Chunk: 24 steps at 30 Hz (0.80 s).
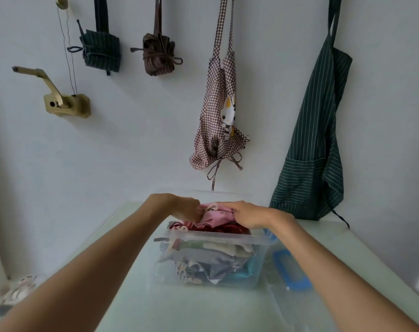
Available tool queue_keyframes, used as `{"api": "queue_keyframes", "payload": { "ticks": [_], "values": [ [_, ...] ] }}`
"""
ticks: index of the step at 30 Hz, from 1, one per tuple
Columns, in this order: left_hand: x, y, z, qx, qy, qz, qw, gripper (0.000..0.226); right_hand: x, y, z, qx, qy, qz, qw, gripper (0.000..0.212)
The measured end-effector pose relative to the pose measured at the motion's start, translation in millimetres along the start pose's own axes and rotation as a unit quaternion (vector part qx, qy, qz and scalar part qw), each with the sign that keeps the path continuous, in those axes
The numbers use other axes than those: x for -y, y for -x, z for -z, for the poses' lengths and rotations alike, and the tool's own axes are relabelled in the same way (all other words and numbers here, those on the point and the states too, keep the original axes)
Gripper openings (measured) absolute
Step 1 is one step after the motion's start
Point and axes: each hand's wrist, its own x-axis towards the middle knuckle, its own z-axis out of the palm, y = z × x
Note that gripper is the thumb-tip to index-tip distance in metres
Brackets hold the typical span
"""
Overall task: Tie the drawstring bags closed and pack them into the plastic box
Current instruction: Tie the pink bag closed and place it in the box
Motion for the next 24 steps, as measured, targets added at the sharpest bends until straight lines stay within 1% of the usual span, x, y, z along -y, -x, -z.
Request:
{"api": "queue_keyframes", "payload": {
  "ticks": [1, 2, 3, 4, 5, 6, 7, 8, 9, 10, 11, 13, 15, 17, 18, 19, 21, 22, 24],
  "values": [
    [2, -1, -6, 0.014, 0.001, 0.012, 1.000, 0.035, 1, -1, -5, 0.035, -0.017, -0.005, 0.999, 0.049],
    [4, -2, -12, 0.003, 0.002, 0.020, 1.000, 0.037, 2, -3, -10, 0.051, -0.027, -0.008, 0.998, 0.049],
    [4, -1, -17, -0.017, 0.015, 0.034, 0.999, 0.038, 3, -5, -15, 0.044, -0.023, -0.008, 0.999, 0.048],
    [4, -1, -21, -0.038, 0.025, 0.047, 0.998, 0.037, 4, -7, -19, 0.014, -0.006, -0.004, 1.000, 0.047],
    [5, -1, -23, -0.067, 0.018, 0.056, 0.996, 0.034, 6, -7, -19, -0.039, 0.015, 0.000, 0.999, 0.045],
    [4, 0, -20, -0.113, 0.001, 0.057, 0.992, 0.030, 10, -4, -15, -0.108, 0.041, 0.004, 0.993, 0.043],
    [4, 4, -15, -0.177, -0.017, 0.039, 0.983, 0.028, 13, 0, -10, -0.184, 0.073, 0.013, 0.980, 0.040],
    [4, 9, -9, -0.237, -0.017, 0.004, 0.971, 0.029, 15, 6, -4, -0.251, 0.113, 0.034, 0.961, 0.038],
    [6, 15, -2, -0.276, -0.006, -0.039, 0.960, 0.032, 15, 11, 1, -0.285, 0.129, 0.056, 0.948, 0.038],
    [9, 20, 5, -0.281, 0.002, -0.082, 0.956, 0.033, 13, 16, 5, -0.280, 0.121, 0.070, 0.950, 0.038],
    [10, 25, 10, -0.258, 0.003, -0.114, 0.959, 0.032, 11, 21, 7, -0.240, 0.097, 0.073, 0.963, 0.040],
    [11, 31, 11, -0.181, -0.019, -0.128, 0.975, 0.031, 6, 26, 4, -0.126, 0.075, 0.047, 0.988, 0.048],
    [8, 27, 1, -0.114, -0.035, -0.097, 0.988, 0.034, -1, 23, -1, -0.044, 0.077, 0.011, 0.996, 0.056],
    [4, 18, -9, -0.060, -0.033, -0.052, 0.996, 0.037, -4, 15, -4, 0.005, 0.086, -0.011, 0.996, 0.061],
    [3, 13, -14, -0.047, -0.027, -0.038, 0.998, 0.037, -4, 11, -4, 0.022, 0.097, -0.020, 0.995, 0.062],
    [3, 10, -16, -0.051, -0.016, -0.030, 0.998, 0.036, -4, 7, -4, 0.032, 0.101, -0.026, 0.994, 0.063],
    [1, 9, -14, -0.099, 0.030, -0.015, 0.995, 0.033, -2, 5, 0, 0.028, 0.077, -0.033, 0.996, 0.064],
    [0, 12, -11, -0.134, 0.051, -0.009, 0.990, 0.033, -1, 9, 2, 0.012, 0.053, -0.032, 0.998, 0.065],
    [-6, 23, -5, -0.211, 0.066, -0.009, 0.975, 0.034, 2, 20, 6, -0.047, 0.014, -0.022, 0.999, 0.068]
  ]
}}
